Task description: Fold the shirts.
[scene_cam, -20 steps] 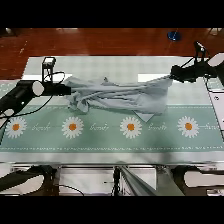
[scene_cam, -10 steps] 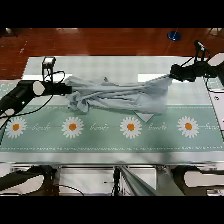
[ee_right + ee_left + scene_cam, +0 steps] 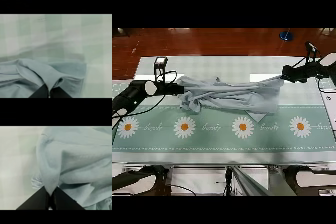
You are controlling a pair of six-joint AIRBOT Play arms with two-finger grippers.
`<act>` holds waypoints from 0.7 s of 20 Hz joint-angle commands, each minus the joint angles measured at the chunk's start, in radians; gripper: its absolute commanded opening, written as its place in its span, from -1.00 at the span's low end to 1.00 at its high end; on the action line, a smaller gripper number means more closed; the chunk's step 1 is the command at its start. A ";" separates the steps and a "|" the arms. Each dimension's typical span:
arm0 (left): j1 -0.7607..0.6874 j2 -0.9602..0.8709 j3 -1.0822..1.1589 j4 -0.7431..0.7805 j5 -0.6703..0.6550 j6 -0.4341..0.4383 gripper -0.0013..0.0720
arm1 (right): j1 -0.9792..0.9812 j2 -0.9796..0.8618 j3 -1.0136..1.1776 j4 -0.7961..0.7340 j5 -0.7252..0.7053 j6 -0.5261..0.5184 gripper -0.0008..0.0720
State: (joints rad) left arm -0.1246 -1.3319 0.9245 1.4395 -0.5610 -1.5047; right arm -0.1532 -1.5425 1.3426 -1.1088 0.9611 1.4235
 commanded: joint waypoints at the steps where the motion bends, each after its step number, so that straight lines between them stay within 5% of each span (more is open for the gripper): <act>1: 0.000 -0.001 0.000 -0.001 0.000 0.000 -0.86 | 0.000 0.000 0.000 0.000 0.005 0.000 -0.94; 14: 0.000 -0.001 -0.001 -0.001 -0.019 0.000 -0.86 | 0.000 0.000 0.000 0.000 0.009 0.000 -0.94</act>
State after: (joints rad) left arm -0.1246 -1.3323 0.9237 1.4384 -0.5774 -1.5043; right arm -0.1532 -1.5425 1.3426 -1.1084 0.9680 1.4235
